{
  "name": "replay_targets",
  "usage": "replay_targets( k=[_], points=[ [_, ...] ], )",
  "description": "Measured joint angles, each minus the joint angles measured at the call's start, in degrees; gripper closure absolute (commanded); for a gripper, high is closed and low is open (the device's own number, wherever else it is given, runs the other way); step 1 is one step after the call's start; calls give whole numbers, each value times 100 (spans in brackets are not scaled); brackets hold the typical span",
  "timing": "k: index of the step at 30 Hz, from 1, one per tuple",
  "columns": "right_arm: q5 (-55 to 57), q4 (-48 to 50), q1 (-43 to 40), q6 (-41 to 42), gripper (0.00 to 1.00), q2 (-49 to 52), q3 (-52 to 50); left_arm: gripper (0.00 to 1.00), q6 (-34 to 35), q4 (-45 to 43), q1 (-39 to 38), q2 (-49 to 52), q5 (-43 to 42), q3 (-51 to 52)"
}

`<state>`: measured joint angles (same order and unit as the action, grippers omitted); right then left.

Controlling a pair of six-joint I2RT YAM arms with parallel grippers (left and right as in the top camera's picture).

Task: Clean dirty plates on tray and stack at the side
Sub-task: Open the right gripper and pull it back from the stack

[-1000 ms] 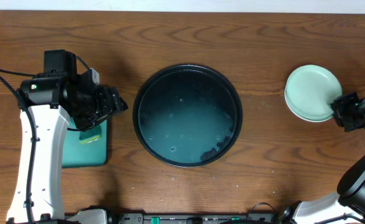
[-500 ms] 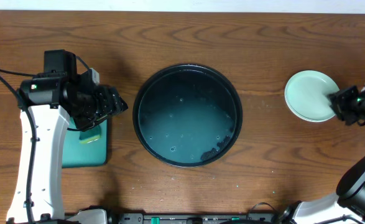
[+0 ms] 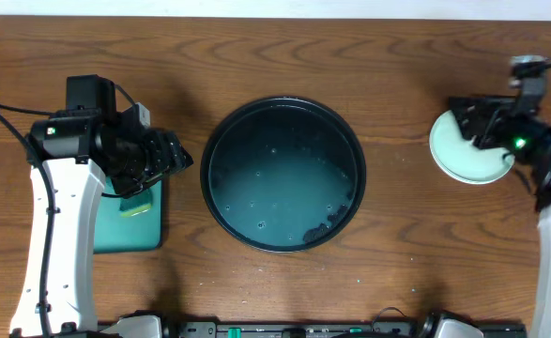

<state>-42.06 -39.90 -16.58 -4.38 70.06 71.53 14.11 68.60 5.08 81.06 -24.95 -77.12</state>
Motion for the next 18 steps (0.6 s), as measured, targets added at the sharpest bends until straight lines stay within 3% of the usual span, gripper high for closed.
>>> replay_targets(
  k=[4, 7, 9, 10, 18],
  points=[
    [-61, -398, 625, -623, 31, -769, 0, 20, -2, -2, 0, 0, -2, 0],
    [-90, -750, 1047, -984, 15, -1290, 2, 20, 0, 0, 0, 0, 0, 0],
    [-114, -962, 1270, -1178, 11, -1554, 2, 20, 0, 0, 0, 0, 0, 0],
    [-116, -1036, 1346, -1233, 1, -1637, 2, 20, 0, 0, 0, 0, 0, 0],
    [-125, -1296, 1506, -1355, 1, -1878, 4, 20, 0, 0, 0, 0, 0, 0]
  ],
)
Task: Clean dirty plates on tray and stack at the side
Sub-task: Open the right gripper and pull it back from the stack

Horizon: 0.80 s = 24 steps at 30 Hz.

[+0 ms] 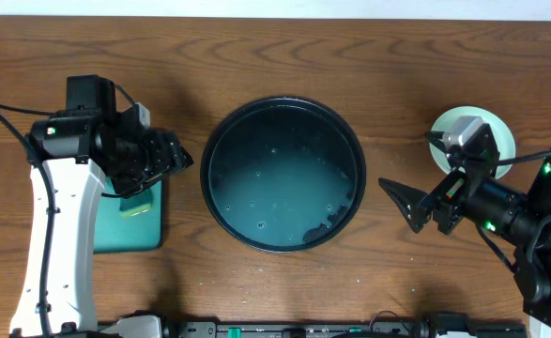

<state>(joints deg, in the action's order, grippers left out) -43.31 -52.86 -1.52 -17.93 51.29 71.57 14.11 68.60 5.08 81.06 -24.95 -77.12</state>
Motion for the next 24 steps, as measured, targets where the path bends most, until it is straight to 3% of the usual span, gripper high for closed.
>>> replay_targets(
  k=[12, 24],
  points=[
    [76, 116, 0, 236, 1, 131, 0, 20, 0, 0, 0, 0, 0, 0],
    [48, -55, 35, 1003, 1, 164, 0, 20, 0, 0, 0, 0, -2, 0]
  ],
)
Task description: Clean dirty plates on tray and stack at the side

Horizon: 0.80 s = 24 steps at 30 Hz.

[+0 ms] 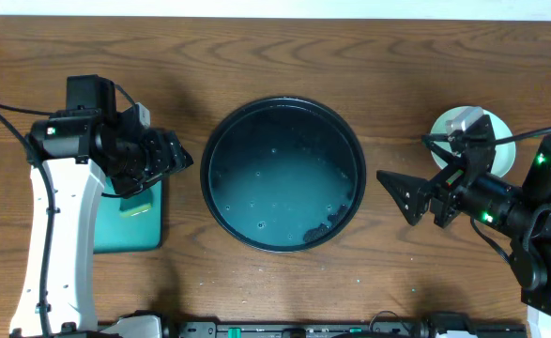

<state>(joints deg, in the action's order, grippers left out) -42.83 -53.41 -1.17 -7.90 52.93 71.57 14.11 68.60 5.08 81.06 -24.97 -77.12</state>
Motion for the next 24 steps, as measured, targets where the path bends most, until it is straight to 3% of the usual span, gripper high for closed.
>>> replay_targets(
  k=[24],
  points=[
    [723, 105, 127, 103, 1, -118, -48, 20, 0, 0, 0, 0, 0, 0]
  ],
)
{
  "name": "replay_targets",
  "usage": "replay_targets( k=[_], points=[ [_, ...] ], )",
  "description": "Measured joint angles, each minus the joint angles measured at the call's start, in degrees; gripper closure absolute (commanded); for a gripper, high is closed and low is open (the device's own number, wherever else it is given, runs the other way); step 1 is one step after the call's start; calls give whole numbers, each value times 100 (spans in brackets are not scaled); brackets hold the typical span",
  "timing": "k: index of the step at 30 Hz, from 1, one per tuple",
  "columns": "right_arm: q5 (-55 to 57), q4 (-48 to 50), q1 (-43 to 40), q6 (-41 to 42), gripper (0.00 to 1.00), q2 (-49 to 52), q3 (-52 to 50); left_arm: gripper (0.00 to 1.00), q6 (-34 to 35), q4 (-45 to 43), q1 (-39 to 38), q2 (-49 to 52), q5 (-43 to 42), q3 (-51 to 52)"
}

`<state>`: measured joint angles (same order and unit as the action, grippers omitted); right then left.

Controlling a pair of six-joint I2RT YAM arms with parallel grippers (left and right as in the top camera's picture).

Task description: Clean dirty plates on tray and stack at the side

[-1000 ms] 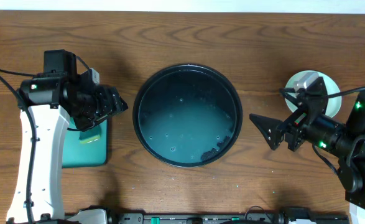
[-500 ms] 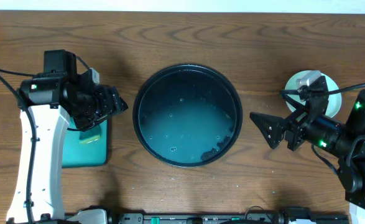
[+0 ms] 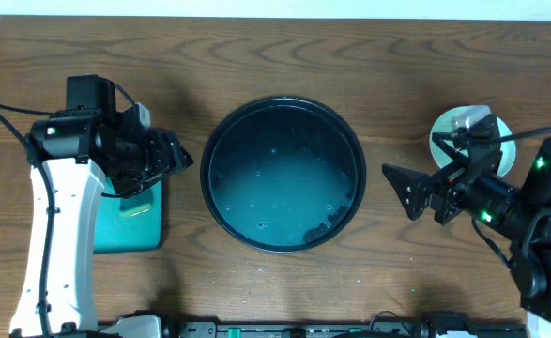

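Note:
A round dark tray [image 3: 221, 131] sits mid-table in the overhead view, its wet floor flecked with crumbs and a dark clump near its lower right rim. No plate shows inside it. A pale green plate [image 3: 508, 141] lies at the far right, partly covered by the right arm. My right gripper [image 3: 397, 192] hangs between tray and plate, pointing left at the tray, fingers spread and empty. My left gripper [image 3: 176, 155] hovers left of the tray; how its fingers stand is not visible. A yellow-green sponge [image 3: 134, 207] lies below it.
A dark green mat [image 3: 130, 235] under the sponge lies at the left, partly beneath the left arm. The table's front edge carries dark mounts and cables. Bare wood shows along the back of the table.
My right gripper has shifted very slightly right and up, still pointing at the tray. The left arm, tray and plate are unchanged.
My right gripper was first at the pale green plate at the far right edge. Then it stood empty between plate and tray, with the plate left lying on the table. It has stayed about there since. The left arm never moved.

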<state>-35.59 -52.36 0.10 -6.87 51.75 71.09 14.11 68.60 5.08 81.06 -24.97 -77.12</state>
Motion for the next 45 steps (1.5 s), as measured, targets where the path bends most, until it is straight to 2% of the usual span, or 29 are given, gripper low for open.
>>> replay_targets(
  k=[6, 11, 16, 22, 28, 38, 42, 45],
  points=[
    [590, 1587, 743, -216, 1, -1051, -1078, 20, 0, 2, 0, 0, 2, 0],
    [811, 3849, 1128, -442, 1, -2428, -2907, 20, 0, 2, 0, 0, 0, 0],
    [890, 5512, 1134, -485, 1, -3541, -4736, 20, 0, 2, 0, 0, -2, 0],
    [944, 6498, 1019, -411, 1, -4345, -6199, 20, 0, 0, 0, 0, 0, 0],
    [984, 6850, 573, -74, 1, -4745, -6972, 20, 0, 0, 0, 0, 2, 0],
    [1300, 5606, 474, -166, 1, -5106, -7069, 20, 0, 2, 0, 0, 0, 0],
    [1849, 4957, 474, 236, 1, -5101, -7069, 20, 0, 0, 0, 0, -2, 0],
    [2234, 4933, 474, 444, 1, -5106, -7069, 20, 0, 2, 0, 0, 0, 0]
  ],
)
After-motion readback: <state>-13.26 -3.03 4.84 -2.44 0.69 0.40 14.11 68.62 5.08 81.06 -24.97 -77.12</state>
